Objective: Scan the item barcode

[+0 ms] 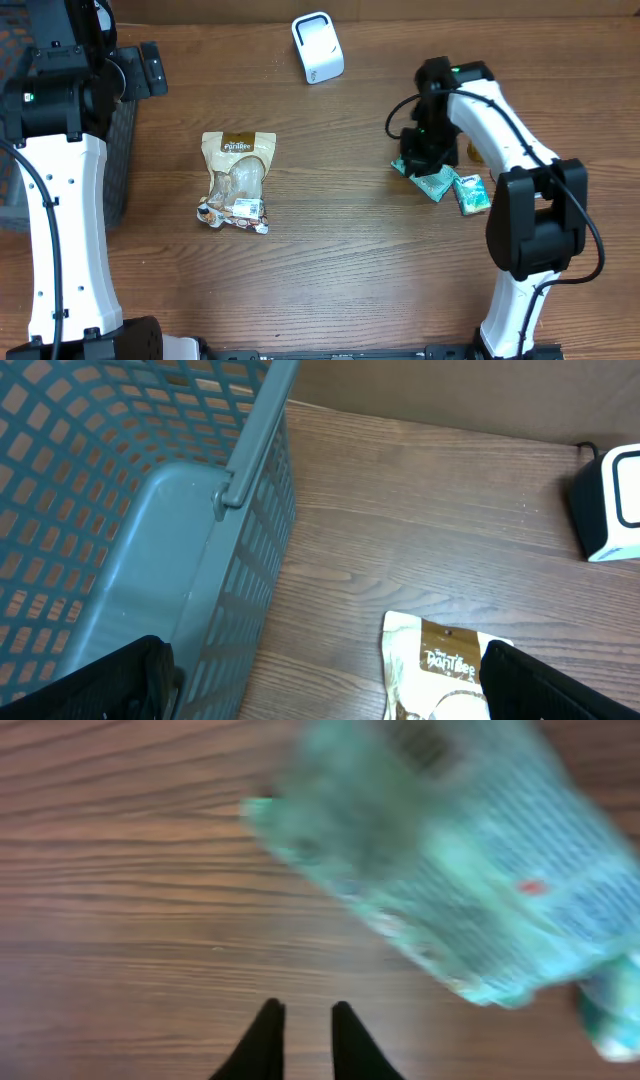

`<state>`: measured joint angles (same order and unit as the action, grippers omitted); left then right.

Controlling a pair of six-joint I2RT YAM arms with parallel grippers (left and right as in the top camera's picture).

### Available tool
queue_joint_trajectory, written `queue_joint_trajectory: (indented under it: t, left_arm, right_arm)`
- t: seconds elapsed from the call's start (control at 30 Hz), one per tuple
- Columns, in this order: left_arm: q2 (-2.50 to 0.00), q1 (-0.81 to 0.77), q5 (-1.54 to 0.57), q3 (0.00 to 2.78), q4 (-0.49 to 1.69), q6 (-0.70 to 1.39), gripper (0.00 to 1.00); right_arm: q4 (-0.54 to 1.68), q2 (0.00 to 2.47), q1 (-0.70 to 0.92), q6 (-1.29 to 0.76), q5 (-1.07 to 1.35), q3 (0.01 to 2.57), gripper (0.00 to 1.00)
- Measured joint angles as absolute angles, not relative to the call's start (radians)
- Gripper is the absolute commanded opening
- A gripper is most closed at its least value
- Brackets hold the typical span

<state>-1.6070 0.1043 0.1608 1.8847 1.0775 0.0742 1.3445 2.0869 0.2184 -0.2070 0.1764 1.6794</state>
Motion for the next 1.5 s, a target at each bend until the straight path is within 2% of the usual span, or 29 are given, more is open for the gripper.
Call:
queue_joint_trajectory:
  t: [0.1,0.53,0.77,1.5]
  left_arm:
    - [-1.607,0.104,0.161,1.885,1.077,0.074,0.99]
    - [-1.607,0.104,0.161,1.885,1.077,0.074,0.99]
    - [-1.607,0.104,0.161,1.885,1.077,0.074,0.99]
    - [-1.607,0.104,0.161,1.885,1.077,0.074,0.99]
  right_arm:
    - [1.301,2.087,0.258,-0.197,0.192,1.679,0.04]
    - [1.195,2.087,0.320,-0.186,0.208,1.665,0.04]
    - [1.116,2.088,0.320,-0.183,0.097,1.588,0.04]
    - [1.092,2.088,0.197,-0.184,-0.025,1.583,0.08]
